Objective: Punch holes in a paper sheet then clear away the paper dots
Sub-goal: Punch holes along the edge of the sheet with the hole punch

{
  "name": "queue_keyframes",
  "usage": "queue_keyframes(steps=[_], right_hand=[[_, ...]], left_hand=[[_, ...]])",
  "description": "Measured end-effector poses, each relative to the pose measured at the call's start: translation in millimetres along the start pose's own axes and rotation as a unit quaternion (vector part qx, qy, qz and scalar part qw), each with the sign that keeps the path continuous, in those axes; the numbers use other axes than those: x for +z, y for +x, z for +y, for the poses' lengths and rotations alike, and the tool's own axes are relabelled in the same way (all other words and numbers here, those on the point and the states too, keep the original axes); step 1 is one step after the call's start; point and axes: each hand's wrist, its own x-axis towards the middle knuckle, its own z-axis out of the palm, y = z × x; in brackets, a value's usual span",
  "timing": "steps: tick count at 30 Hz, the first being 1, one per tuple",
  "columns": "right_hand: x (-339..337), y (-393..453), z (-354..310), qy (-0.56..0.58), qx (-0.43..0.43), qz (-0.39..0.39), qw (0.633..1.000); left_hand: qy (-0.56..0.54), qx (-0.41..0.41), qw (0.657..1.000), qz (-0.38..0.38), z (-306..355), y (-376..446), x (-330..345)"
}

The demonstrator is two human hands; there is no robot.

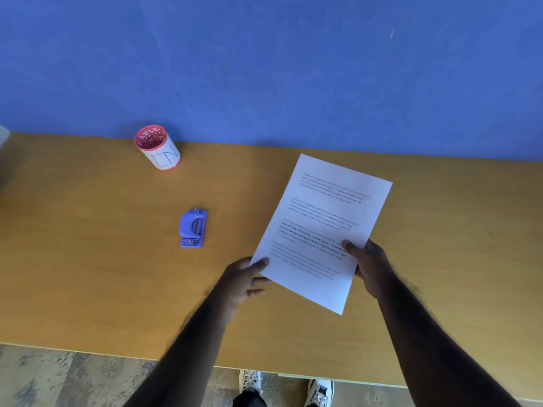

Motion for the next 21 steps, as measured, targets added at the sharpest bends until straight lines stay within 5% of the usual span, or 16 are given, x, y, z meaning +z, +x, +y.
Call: queue_keyframes(steps=[3,5,7,12,21], right_hand=[[-2.8,10.5,7.9,0.0,0.027,-0.007,1.0],[-0.3,15.6,13.4,-0.012,0.041,-0.009,0.999],[4.5,19.6,17.2,-0.027,0.048,-0.006,0.998],[19.8,23.4,18.3,-0.045,0.043,-0.018,0.998],[20.5,31.1,19.7,-0.068,0.024,-0.044,0.996]], left_hand=[[0.097,0.108,0.971,0.19,18.9,18.4,-37.7],[0.219,0.164,0.901,0.336,32.9,30.9,-67.5],[0.281,0.152,0.858,0.401,44.5,41.5,-92.4],[0.434,0.006,0.835,0.337,57.1,76.2,-135.6],[0.357,0.076,0.891,0.27,69.2,81.1,-129.2]])
